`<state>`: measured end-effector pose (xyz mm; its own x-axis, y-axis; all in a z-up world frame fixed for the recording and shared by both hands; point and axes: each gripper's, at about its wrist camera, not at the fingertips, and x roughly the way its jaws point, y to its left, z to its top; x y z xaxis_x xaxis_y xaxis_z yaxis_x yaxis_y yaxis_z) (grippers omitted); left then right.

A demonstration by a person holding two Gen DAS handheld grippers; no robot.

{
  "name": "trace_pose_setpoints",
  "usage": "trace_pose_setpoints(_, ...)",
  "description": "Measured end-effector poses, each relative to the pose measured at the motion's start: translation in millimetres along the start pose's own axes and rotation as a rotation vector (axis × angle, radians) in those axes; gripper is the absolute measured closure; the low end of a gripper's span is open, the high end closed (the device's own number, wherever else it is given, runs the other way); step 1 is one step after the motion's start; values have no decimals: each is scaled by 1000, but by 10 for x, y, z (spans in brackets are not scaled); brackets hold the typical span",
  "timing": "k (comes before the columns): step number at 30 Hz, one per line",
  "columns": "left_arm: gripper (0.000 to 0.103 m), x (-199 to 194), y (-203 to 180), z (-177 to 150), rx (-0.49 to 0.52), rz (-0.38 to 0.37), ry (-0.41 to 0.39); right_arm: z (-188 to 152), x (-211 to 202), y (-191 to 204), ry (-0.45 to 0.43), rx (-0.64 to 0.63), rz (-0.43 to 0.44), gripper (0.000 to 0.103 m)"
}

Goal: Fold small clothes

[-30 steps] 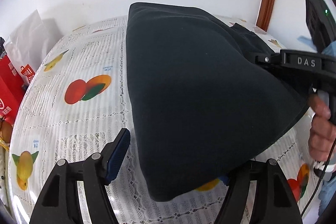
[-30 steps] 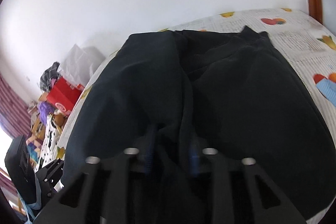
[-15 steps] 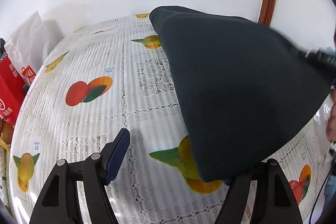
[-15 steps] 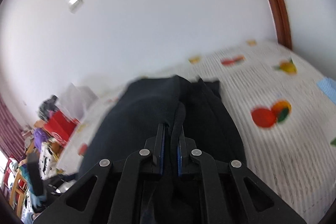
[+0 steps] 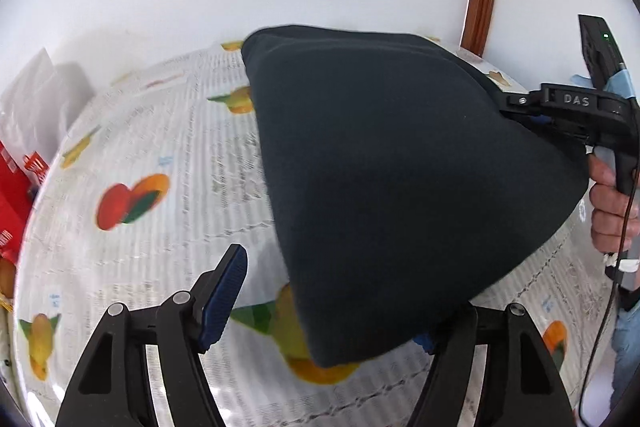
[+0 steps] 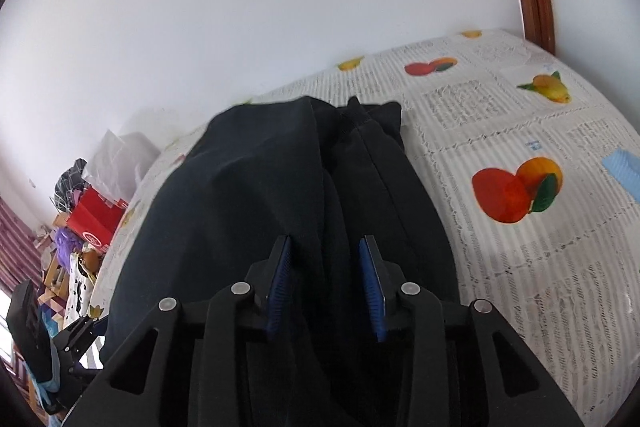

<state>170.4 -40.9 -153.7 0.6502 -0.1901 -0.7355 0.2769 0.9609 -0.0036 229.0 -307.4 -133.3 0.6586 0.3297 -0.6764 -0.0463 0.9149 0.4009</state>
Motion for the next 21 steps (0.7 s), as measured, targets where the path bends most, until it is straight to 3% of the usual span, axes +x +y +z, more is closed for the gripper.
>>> trace_pose_setpoints(3, 31, 79, -50, -19, 16, 18, 15, 12, 105, 54, 29, -23, -1, 73)
trace_pose_setpoints(5, 27, 120, -43, -12, 14, 32, 9, 16, 122, 103, 34, -52, 0, 90)
trace_pose_setpoints(7, 27, 155, -4, 5, -1, 34, 19, 27, 95, 148, 21, -77, -13, 94)
trace_pose_setpoints(10, 27, 161, 33, -10, -11, 46, 17, 65, -125, 145, -55, -111, 1, 96)
trace_pose_setpoints(15, 26, 190, 89, 1, -27, 61, 18, 53, -572, -121, -215, -30, 42, 97)
trace_pose_setpoints(21, 27, 164, 92, -14, -26, 62, 18, -98, -193, -475, -62, 43, -23, 95)
